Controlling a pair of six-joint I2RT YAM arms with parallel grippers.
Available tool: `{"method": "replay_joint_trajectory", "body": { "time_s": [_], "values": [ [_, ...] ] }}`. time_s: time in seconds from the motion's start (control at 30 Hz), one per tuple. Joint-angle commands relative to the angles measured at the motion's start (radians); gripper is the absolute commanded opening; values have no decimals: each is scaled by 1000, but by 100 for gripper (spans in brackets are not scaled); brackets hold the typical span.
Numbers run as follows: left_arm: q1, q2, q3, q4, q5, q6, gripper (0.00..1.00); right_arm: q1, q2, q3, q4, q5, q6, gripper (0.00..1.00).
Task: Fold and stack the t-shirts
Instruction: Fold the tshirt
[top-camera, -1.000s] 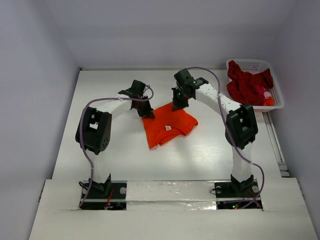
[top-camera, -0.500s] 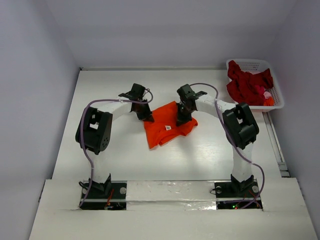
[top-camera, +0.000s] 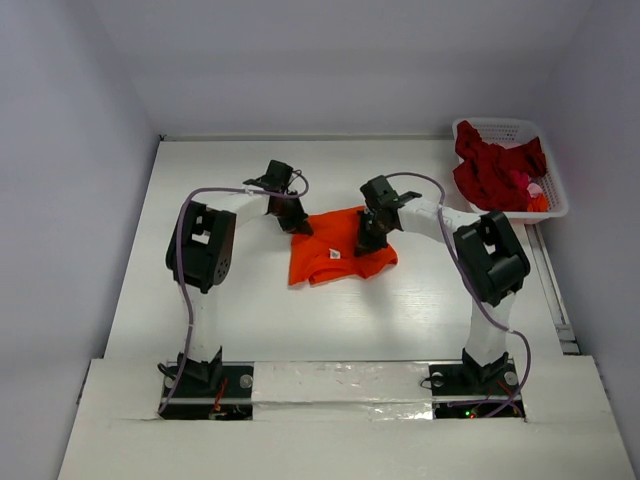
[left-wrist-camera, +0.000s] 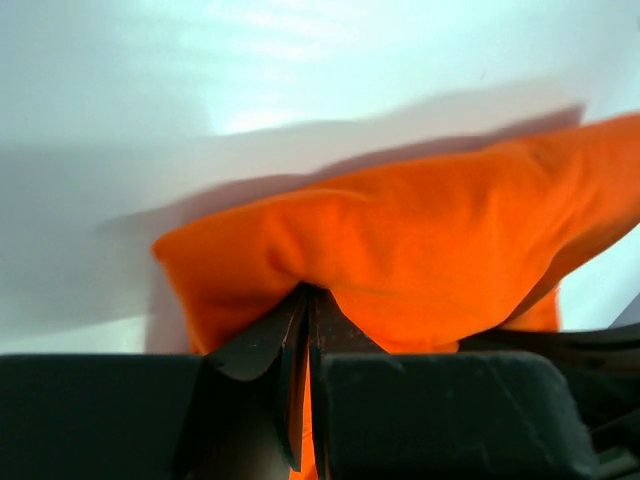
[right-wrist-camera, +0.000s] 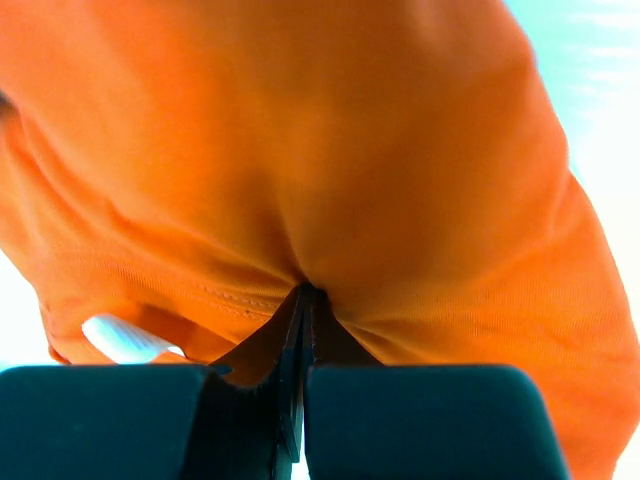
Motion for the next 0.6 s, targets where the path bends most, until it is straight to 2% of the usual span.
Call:
{"method": "replay_joint_trajectory", "body": {
  "time_s": [0.0,0.2,0.57],
  "values": [
    [35,39,88,-12,-21,6,1,-2,-40,-38,6,0,9,0],
    [67,96,191,-44,-17,13,1,-2,-43,-42,4,5,3,0],
    [111,171,331,-100,-21,33,1,-2,31,101,-43,-8,-5,0]
  ]
}}
